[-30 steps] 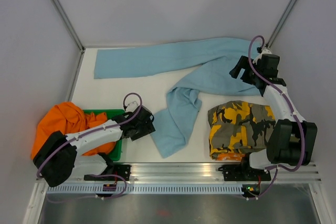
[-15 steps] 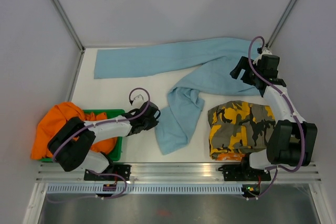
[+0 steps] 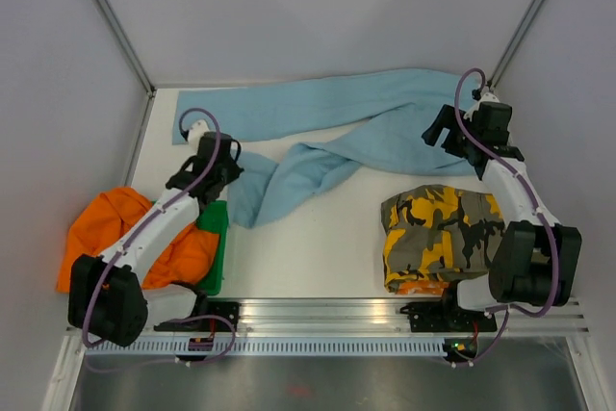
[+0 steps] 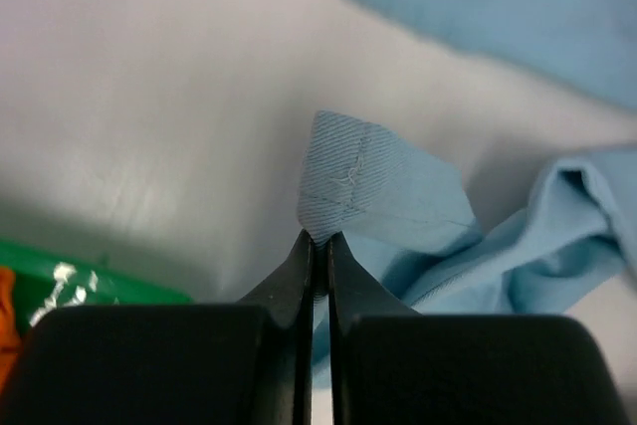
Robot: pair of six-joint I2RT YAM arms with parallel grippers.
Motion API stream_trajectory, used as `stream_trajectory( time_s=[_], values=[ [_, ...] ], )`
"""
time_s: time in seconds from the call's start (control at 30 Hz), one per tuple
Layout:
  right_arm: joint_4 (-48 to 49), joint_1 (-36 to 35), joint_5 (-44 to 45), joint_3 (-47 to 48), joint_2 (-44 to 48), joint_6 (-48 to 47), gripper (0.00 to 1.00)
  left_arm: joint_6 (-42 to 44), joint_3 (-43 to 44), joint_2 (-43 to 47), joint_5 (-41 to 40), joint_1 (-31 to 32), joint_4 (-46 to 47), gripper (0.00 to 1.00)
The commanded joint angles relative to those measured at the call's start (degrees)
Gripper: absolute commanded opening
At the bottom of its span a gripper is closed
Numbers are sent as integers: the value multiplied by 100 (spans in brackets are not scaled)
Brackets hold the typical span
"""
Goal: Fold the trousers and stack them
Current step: Flatten the trousers out
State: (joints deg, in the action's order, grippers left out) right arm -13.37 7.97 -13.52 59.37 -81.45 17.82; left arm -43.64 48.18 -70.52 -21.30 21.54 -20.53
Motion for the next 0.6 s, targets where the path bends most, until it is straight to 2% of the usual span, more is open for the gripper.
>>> stream_trajectory(
  time_s=[0.0, 0.1, 0.33, 0.47, 0.57],
  values=[
    [343, -32, -55, -40, -256, 177, 98, 1471, 795, -14, 38, -518, 392, 2],
    [571, -23, 86, -110, -485, 370, 98, 1657, 1025, -286, 204, -870, 717, 2],
    [836, -23, -10, 74, -837, 538, 98, 1340, 1474, -893, 986, -2161, 989, 2],
    [739, -23, 68, 188, -978, 407, 98, 1384, 2184, -1288, 961, -2777, 157, 2],
    [678, -23, 147, 189, -1083, 318, 98, 1490, 2239, -1499, 1285, -3243, -196, 2]
  ],
)
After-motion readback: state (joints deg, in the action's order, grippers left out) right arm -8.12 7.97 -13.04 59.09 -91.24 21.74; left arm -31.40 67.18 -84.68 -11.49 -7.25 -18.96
